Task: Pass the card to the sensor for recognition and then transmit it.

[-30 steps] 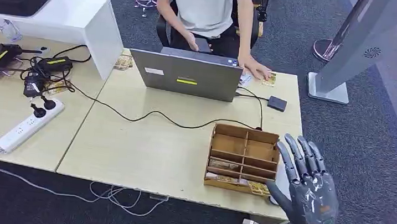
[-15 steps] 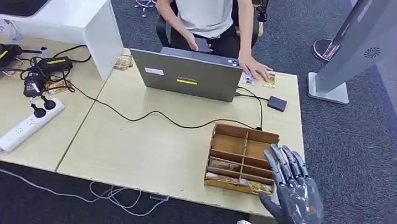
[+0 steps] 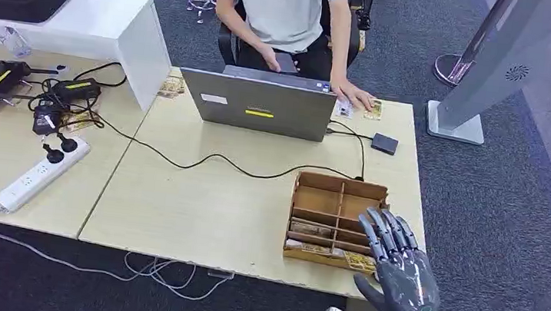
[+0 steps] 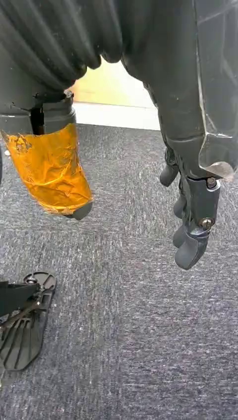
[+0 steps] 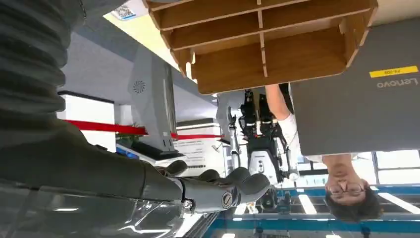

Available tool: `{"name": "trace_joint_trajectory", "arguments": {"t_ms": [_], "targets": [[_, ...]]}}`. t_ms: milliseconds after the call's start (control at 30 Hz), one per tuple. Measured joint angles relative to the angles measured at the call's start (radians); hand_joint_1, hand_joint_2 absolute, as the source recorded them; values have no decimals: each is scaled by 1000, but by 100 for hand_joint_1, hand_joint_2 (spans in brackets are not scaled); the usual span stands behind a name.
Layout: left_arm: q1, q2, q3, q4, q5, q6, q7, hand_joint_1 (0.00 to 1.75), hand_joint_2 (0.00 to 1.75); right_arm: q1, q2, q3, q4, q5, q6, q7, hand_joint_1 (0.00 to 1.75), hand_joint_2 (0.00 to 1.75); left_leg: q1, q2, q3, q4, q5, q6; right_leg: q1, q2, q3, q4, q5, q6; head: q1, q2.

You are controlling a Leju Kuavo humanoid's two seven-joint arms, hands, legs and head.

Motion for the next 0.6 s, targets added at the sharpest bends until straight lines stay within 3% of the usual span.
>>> {"name": "trace_joint_trajectory", "arguments": {"t_ms": [400,600], "targets": [[0,10,0,0,-5,6,7,0,175,-15,0,16,32,-21,19,-2,0,175,0,0,0,0,0,0,0,0,0,0,0,0,0,0],[0,11,1,0,-8,6,8,0,175,-43,4,19,109,-40,21,-3,0,175,0,0,0,0,0,0,0,0,0,0,0,0,0,0]]}}
